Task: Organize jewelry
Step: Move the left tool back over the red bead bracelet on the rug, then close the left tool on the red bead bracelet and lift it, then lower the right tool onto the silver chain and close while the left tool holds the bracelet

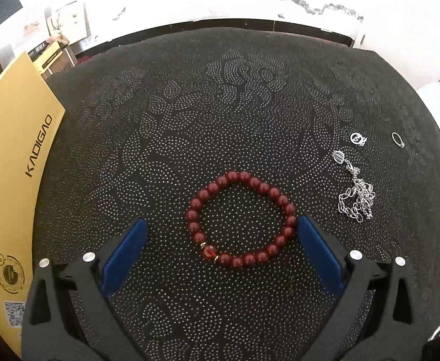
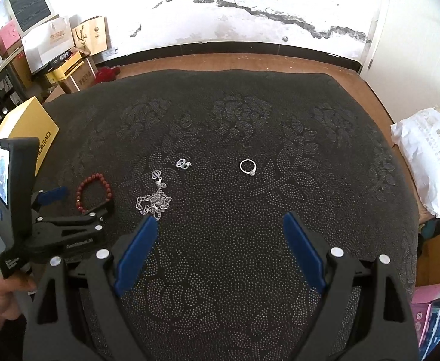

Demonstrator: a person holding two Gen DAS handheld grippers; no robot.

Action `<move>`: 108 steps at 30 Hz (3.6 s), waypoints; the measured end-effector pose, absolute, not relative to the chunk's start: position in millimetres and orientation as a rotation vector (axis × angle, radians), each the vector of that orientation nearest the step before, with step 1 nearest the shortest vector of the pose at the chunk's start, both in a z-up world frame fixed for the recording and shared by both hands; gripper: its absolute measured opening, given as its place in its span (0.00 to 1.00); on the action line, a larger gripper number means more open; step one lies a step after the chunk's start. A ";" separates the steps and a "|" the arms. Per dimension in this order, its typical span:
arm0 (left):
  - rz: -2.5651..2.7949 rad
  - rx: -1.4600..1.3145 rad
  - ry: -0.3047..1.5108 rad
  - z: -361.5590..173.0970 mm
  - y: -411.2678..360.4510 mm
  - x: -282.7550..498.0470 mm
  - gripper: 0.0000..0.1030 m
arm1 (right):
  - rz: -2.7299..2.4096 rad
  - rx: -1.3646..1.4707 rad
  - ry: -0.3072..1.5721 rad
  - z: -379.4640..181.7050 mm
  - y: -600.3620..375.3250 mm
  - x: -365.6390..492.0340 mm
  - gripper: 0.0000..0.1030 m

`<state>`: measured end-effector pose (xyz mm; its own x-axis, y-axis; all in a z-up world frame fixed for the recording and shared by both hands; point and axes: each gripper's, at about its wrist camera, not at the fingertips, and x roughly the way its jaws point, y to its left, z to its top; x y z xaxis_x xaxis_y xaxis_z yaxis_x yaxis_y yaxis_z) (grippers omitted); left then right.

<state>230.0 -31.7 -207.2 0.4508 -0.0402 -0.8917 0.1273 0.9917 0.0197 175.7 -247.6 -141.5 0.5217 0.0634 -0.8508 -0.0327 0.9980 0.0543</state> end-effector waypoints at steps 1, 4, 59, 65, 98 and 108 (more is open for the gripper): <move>-0.106 0.089 1.093 -207.1 -32.0 229.8 0.94 | 0.057 0.033 1.021 -141.9 -247.8 176.2 0.81; -0.102 0.084 1.080 -207.7 -31.0 230.1 0.94 | 0.057 0.036 1.023 -141.7 -249.8 177.4 0.81; -0.217 0.114 1.026 -185.9 -34.0 210.6 0.08 | 0.024 0.055 1.038 -153.2 -259.5 193.9 0.81; -0.212 0.090 0.977 -158.2 -23.4 203.1 0.08 | 0.008 0.043 1.058 -161.1 -262.6 196.7 0.81; -0.227 0.039 1.014 -143.1 8.8 203.1 0.08 | 0.277 -0.103 1.044 -176.3 -160.4 202.1 0.08; -0.204 0.023 0.964 -90.0 29.4 181.9 0.08 | 0.334 -0.068 0.966 -87.4 -144.0 177.7 0.08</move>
<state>181.9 29.4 -90.0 0.5523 -0.1622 -0.8177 0.1823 0.9806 -0.0714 177.7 -144.0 -87.4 0.5216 0.2488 -0.8161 -0.3089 0.9467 0.0912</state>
